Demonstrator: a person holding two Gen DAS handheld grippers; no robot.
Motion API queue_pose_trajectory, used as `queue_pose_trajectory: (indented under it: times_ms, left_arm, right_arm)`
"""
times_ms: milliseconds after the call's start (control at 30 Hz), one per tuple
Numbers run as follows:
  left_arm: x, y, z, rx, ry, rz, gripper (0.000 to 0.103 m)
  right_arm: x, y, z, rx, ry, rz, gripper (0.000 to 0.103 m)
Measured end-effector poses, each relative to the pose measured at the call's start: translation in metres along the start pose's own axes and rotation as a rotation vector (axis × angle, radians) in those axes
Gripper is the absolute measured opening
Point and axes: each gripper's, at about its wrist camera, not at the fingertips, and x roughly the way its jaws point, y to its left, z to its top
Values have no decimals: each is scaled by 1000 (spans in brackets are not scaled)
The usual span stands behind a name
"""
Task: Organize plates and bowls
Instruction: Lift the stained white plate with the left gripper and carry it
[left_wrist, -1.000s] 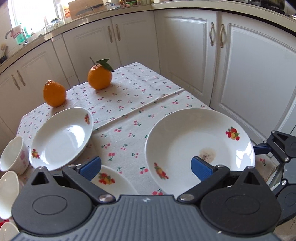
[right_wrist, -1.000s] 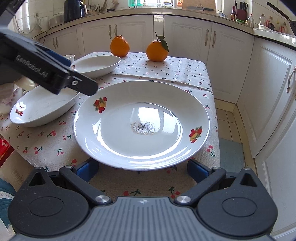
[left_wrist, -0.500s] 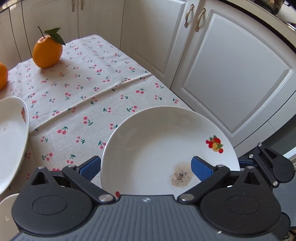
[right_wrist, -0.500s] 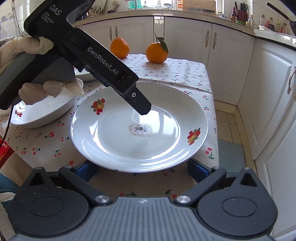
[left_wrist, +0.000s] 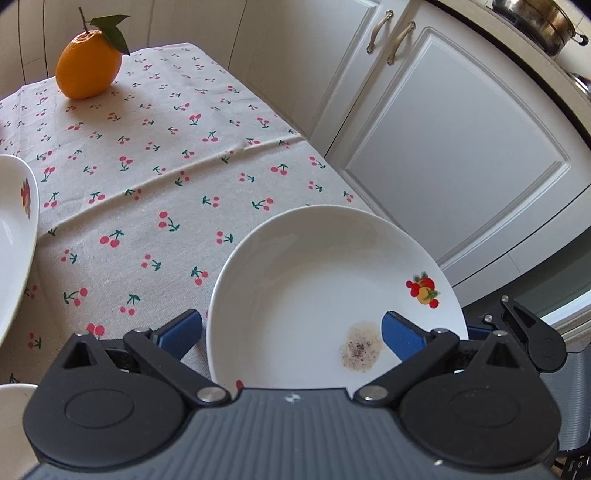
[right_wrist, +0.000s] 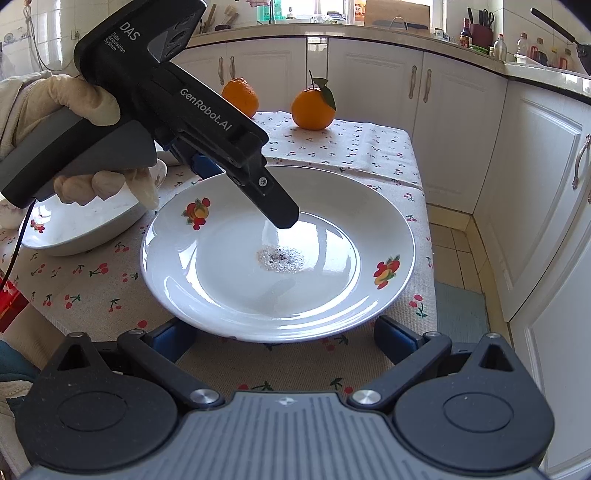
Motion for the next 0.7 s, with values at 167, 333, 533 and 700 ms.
queue_pose_trajectory:
  times_ms: [167,333,533,700]
  left_arm:
    - [-1,1,-3,25,-19,-17,102]
    - [5,-14,-3,152,22,46,102]
    - [0,-5,15,119,27,-21,100]
    - [1,-6,28,144,78,-43,90]
  right_arm:
    - [0,0,0,-2,0,1,103]
    - [1,-1,2,-3,13,3,103]
    - [2,-5,4,-27,20,19,103]
    - [2,-5,5,-85,9,34,103]
